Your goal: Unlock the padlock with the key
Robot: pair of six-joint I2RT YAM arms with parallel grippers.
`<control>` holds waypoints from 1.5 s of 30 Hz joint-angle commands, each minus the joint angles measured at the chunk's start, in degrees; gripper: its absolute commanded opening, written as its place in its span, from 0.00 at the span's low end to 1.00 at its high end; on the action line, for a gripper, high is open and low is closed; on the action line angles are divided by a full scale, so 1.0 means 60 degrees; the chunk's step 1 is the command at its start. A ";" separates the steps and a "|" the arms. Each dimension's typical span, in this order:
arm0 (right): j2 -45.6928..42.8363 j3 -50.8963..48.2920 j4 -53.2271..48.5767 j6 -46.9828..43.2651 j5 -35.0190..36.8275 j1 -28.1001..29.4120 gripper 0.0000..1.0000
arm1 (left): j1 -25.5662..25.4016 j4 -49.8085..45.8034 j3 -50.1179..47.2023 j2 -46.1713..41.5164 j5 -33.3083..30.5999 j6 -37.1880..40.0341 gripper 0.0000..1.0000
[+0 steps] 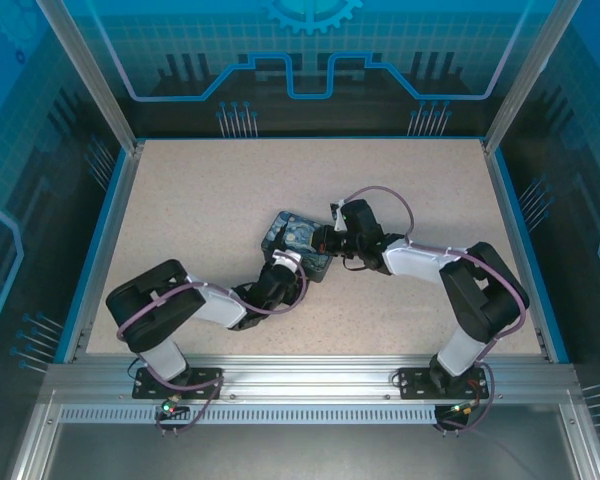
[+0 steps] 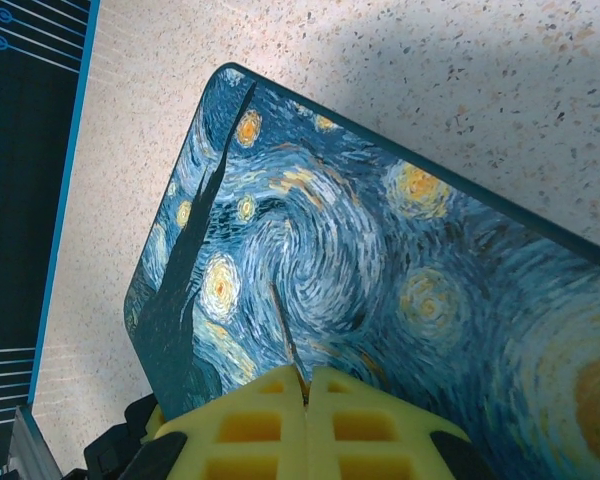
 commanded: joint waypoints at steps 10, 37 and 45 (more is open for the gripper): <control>-0.0031 0.0013 -0.0826 -0.0275 0.0071 0.0175 0.01 | -0.0056 0.1300 0.0204 0.0402 0.0107 0.0683 0.33; -0.2664 -0.0687 -0.1358 -0.1870 0.0086 -0.0346 0.02 | 0.0080 -0.4151 0.2007 -0.1428 0.1376 -0.0817 0.10; -0.3712 -0.1506 -0.1961 -0.2070 0.0320 -0.0604 0.02 | 0.0098 -0.4741 0.2520 -0.1453 0.1405 -0.1107 0.12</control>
